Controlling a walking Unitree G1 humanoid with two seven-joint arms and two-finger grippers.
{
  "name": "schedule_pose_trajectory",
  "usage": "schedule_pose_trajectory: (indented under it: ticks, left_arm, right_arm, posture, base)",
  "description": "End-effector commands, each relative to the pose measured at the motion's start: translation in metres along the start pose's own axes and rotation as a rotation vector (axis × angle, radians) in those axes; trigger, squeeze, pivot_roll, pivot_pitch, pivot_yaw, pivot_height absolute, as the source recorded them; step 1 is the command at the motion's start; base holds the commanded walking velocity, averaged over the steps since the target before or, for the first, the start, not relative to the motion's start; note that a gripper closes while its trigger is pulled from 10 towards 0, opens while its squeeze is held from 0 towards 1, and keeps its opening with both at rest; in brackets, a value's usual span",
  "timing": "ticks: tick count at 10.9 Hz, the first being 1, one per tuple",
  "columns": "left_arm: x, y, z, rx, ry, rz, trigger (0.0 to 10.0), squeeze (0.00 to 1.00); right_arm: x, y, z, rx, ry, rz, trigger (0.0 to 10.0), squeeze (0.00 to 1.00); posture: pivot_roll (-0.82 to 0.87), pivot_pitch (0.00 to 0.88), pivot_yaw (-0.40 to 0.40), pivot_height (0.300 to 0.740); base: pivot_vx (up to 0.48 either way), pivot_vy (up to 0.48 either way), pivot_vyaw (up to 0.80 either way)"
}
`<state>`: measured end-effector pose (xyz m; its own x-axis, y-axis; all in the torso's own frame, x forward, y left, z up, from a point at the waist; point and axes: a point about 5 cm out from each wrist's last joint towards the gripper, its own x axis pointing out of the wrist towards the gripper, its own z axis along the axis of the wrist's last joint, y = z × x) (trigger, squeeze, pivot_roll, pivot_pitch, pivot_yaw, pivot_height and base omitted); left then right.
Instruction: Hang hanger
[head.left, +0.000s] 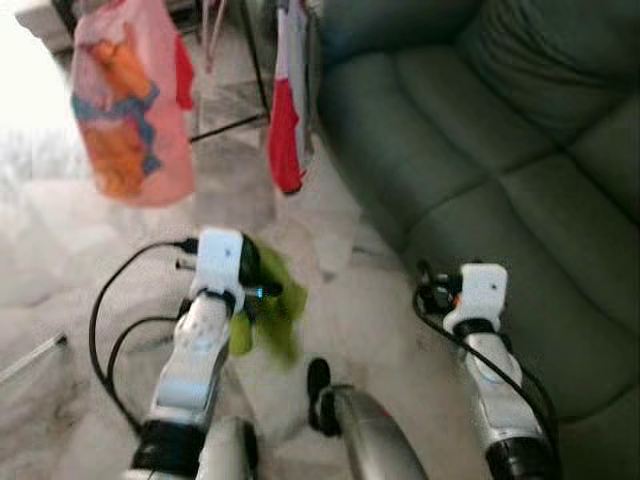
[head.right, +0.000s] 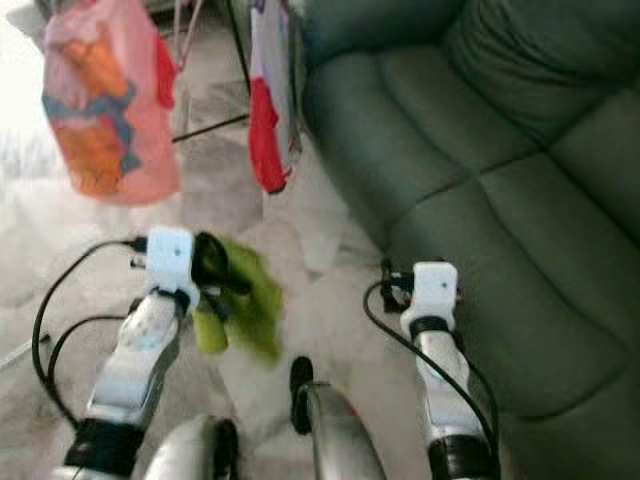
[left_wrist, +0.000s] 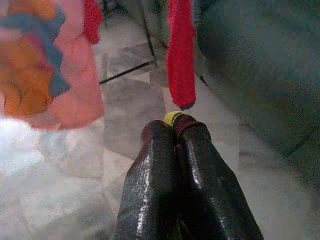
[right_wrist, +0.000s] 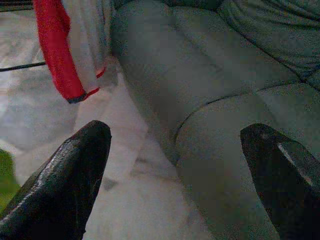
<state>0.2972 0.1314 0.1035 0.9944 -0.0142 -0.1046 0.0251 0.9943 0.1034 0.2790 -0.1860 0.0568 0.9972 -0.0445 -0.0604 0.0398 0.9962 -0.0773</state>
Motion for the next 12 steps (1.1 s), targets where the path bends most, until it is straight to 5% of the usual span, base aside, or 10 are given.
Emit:
schedule_pose_trajectory:
  ticks: [1,6,10,12]
  left_arm:
    - [-0.001,0.003,-0.003,-0.017,0.021,0.017,10.0,0.00]
    - [-0.008,-0.005,0.005,-0.001,-0.056,-0.131,10.0,0.00]
    - [-0.007,0.000,0.006,0.023,-0.066,-0.105,10.0,0.00]
    - [-0.005,0.006,0.005,0.030,-0.071,-0.047,10.0,0.00]
  right_arm:
    - [-0.005,-0.001,-0.006,-0.006,0.024,-0.004,10.0,0.00]
    - [-0.004,-0.001,-0.006,-0.010,0.022,0.001,10.0,0.00]
    - [-0.003,0.001,-0.005,-0.018,0.017,0.013,10.0,0.00]
    - [-0.004,0.005,-0.003,-0.055,-0.002,0.060,10.0,0.00]
  posture:
    - [0.01,0.277,-0.041,0.740]
    - [0.01,0.279,-0.043,0.740]
    - [0.01,0.277,-0.044,0.740]
    - [0.01,0.277,-0.048,0.740]
  base:
    - [0.000,0.000,0.00]
    - [0.000,0.000,-0.16]
    - [0.336,0.334,-0.15]
    - [0.334,0.345,0.65]
